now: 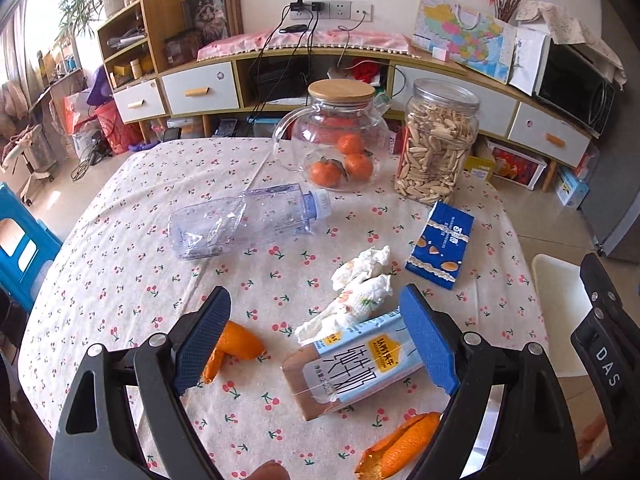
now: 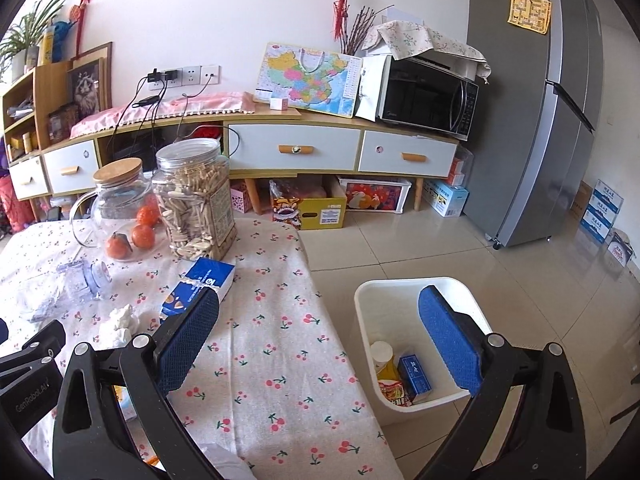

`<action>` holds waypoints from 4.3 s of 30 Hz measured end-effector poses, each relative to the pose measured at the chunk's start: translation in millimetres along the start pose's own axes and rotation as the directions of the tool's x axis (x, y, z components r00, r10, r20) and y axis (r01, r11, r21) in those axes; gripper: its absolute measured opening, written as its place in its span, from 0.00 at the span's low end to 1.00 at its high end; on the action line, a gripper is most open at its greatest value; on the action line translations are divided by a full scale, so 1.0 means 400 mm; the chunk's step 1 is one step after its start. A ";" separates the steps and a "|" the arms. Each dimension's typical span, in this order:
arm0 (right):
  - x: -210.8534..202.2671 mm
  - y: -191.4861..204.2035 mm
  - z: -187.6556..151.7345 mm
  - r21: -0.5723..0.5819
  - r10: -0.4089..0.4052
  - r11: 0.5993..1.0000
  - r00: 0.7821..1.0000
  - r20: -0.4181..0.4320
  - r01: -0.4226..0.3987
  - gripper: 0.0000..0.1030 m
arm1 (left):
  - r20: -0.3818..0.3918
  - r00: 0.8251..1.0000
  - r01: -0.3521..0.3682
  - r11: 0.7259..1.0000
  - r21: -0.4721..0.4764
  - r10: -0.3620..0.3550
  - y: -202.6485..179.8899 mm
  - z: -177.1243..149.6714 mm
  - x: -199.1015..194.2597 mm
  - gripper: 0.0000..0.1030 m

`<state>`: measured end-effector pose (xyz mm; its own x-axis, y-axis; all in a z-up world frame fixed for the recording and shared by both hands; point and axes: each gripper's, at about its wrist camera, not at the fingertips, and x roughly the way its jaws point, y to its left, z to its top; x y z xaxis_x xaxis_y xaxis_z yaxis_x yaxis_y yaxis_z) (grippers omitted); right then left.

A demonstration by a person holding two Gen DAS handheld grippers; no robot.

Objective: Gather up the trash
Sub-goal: 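Move both open tools back over the table, then grasp the orange peel with the left tool while the right grasps the light-blue milk carton, then carry the milk carton into the bin with the right tool while the left holds the peel, then lower the orange peel into the white bin and open the left tool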

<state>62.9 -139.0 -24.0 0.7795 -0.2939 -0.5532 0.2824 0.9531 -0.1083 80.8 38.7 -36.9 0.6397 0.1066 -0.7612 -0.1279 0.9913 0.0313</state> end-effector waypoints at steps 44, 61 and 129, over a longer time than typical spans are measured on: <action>0.161 0.298 -0.128 0.226 0.419 0.908 0.726 -0.546 -0.354 0.73 | -0.188 0.981 0.007 0.975 -0.224 -0.051 0.274 -0.039 0.098 0.20; 0.060 0.241 -0.037 0.164 0.503 0.863 0.793 -0.344 -0.477 0.61 | -0.113 0.992 0.032 0.973 -0.230 -0.059 0.274 -0.001 0.046 0.20; 0.073 -0.664 0.025 0.326 -0.228 0.916 0.972 -0.063 0.236 0.87 | 0.019 0.934 0.345 0.916 0.203 -0.356 -0.511 -0.006 -0.119 0.20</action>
<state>16.2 -401.3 -2.9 0.6579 -0.4986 -0.5644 0.6247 0.7799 0.0392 74.6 -169.3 -8.6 0.6572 -0.2521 -0.7103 0.2578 0.9608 -0.1025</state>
